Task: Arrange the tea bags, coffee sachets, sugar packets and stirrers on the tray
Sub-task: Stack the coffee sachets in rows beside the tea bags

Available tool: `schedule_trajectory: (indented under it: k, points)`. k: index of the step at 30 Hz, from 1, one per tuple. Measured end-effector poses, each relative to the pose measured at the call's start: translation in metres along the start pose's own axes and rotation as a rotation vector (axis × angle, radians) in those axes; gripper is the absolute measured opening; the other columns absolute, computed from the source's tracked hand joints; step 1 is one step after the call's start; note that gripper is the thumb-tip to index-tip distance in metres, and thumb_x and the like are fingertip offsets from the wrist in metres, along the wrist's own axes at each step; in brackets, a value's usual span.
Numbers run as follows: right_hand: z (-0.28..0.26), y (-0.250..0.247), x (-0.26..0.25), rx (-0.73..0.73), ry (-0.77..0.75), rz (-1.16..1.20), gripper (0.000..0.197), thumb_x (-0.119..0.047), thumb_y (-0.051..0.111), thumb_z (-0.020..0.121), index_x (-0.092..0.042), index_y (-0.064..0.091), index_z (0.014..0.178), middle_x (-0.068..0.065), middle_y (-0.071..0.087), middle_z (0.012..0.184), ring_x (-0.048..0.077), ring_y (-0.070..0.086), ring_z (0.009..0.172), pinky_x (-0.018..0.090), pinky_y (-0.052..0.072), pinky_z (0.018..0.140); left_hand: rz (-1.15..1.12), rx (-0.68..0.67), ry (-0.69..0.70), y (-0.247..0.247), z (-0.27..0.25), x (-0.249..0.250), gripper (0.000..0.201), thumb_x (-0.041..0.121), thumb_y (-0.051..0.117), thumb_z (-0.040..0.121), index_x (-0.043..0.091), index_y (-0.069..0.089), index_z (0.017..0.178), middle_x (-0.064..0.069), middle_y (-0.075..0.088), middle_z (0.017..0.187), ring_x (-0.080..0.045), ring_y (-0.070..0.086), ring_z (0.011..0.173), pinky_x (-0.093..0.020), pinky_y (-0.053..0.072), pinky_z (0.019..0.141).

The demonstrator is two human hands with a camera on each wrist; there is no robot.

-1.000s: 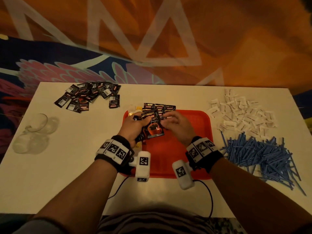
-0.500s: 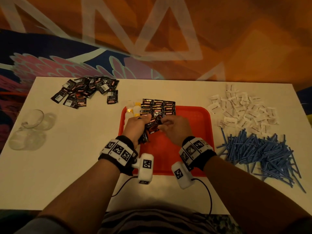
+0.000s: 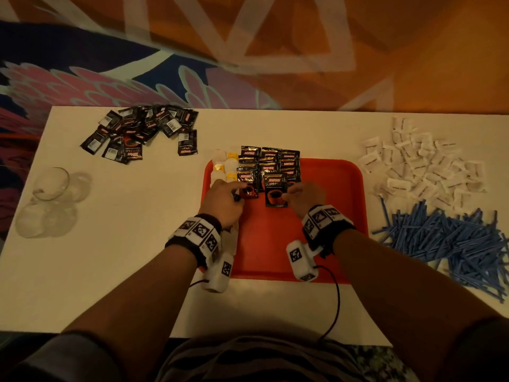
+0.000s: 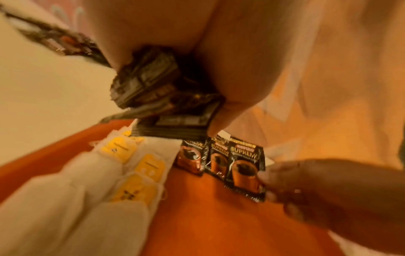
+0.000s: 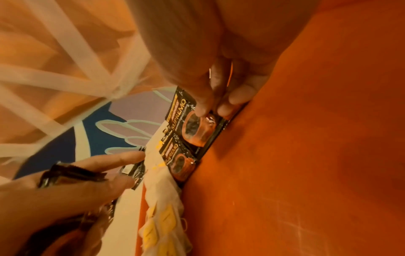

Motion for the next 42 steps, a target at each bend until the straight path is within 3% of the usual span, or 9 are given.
schedule_trajectory:
  k: [3,10,20,26,31,34,36,39,42]
  points:
    - [0.015,0.006,-0.004,0.015,0.028,0.001,0.017,-0.027,0.068,0.090,-0.015,0.070,0.101,-0.004,0.068,0.102,0.008,0.059,0.085,0.010,0.037,0.053,0.261,-0.141,0.030,0.002,0.007,-0.002,0.060,0.014,0.060,0.092,0.032,0.045,0.147,-0.001,0.039,0.131,-0.023,0.053,0.115,-0.031,0.047,0.091]
    - [0.040,0.018,-0.006,0.042,0.079,-0.003,0.015,-0.027,0.073,0.086,-0.017,0.069,0.096,-0.003,0.065,0.098,0.006,0.056,0.076,0.011,0.036,0.049,0.618,-0.240,0.127,0.011,0.021,-0.001,0.069,0.021,0.059,0.092,0.033,0.032,0.154,-0.001,0.017,0.161,-0.032,0.058,0.117,-0.043,0.054,0.091]
    - [0.051,0.025,-0.006,0.086,0.115,0.037,0.018,-0.025,0.080,0.079,-0.018,0.067,0.090,-0.002,0.065,0.098,0.003,0.055,0.070,0.012,0.035,0.047,0.680,-0.259,0.149,0.019,0.027,-0.005,0.068,0.027,0.061,0.091,0.033,0.032,0.153,-0.001,0.012,0.164,-0.032,0.058,0.117,-0.044,0.054,0.088]
    - [0.050,0.024,-0.007,0.082,0.102,-0.031,0.017,-0.030,0.076,0.082,-0.024,0.062,0.089,-0.001,0.062,0.106,0.015,0.057,0.096,0.013,0.025,0.050,0.620,-0.187,0.203,0.020,0.025,-0.008,0.066,0.025,0.062,0.089,0.032,0.039,0.151,-0.002,0.020,0.160,-0.031,0.059,0.113,-0.043,0.054,0.087]
    - [0.043,0.013,-0.005,0.100,0.094,0.002,0.016,-0.026,0.074,0.085,-0.019,0.065,0.096,-0.004,0.061,0.101,-0.001,0.045,0.065,0.009,0.029,0.038,0.301,-0.045,0.184,0.011,0.022,-0.003,0.036,0.022,0.065,0.091,0.023,0.060,0.127,-0.006,0.047,0.131,-0.027,0.060,0.102,-0.037,0.054,0.083]
    - [0.035,0.007,-0.005,0.106,0.061,-0.006,0.013,-0.027,0.072,0.086,-0.021,0.062,0.091,-0.006,0.062,0.099,0.006,0.053,0.079,0.010,0.027,0.048,-0.019,0.054,0.066,0.003,0.021,0.003,0.008,0.023,0.070,0.089,0.023,0.064,0.094,0.002,0.060,0.100,-0.017,0.060,0.090,-0.026,0.047,0.073]
    - [0.028,0.002,-0.007,0.112,0.033,0.010,0.012,-0.028,0.072,0.086,-0.023,0.061,0.087,-0.008,0.065,0.096,0.006,0.057,0.084,0.011,0.035,0.054,-0.309,0.043,-0.104,0.000,0.021,0.005,0.012,0.019,0.073,0.085,0.025,0.062,0.084,0.004,0.064,0.095,-0.012,0.061,0.085,-0.023,0.045,0.071]
    - [0.015,-0.003,-0.012,0.097,-0.073,0.018,0.011,-0.031,0.070,0.085,-0.027,0.060,0.082,-0.014,0.063,0.083,0.005,0.060,0.086,0.023,0.051,0.080,-0.815,-0.038,-0.322,-0.006,0.016,0.010,0.024,0.010,0.068,0.066,0.019,0.066,0.088,-0.004,0.064,0.087,-0.019,0.062,0.078,-0.035,0.049,0.072]
    - [0.001,-0.004,-0.018,0.055,-0.171,0.147,0.013,-0.037,0.070,0.084,-0.026,0.064,0.082,-0.010,0.069,0.081,0.004,0.066,0.079,0.020,0.051,0.069,-1.098,-0.155,-0.381,-0.009,0.009,0.016,0.043,-0.004,0.051,0.075,0.018,0.064,0.111,-0.009,0.065,0.085,-0.020,0.065,0.070,-0.034,0.051,0.062]
Point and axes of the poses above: each hand's wrist, its own z-axis towards the middle knuckle, its own y-axis out of the palm, x = y × z, the point moved 2 cm from there along z, towards the middle knuckle
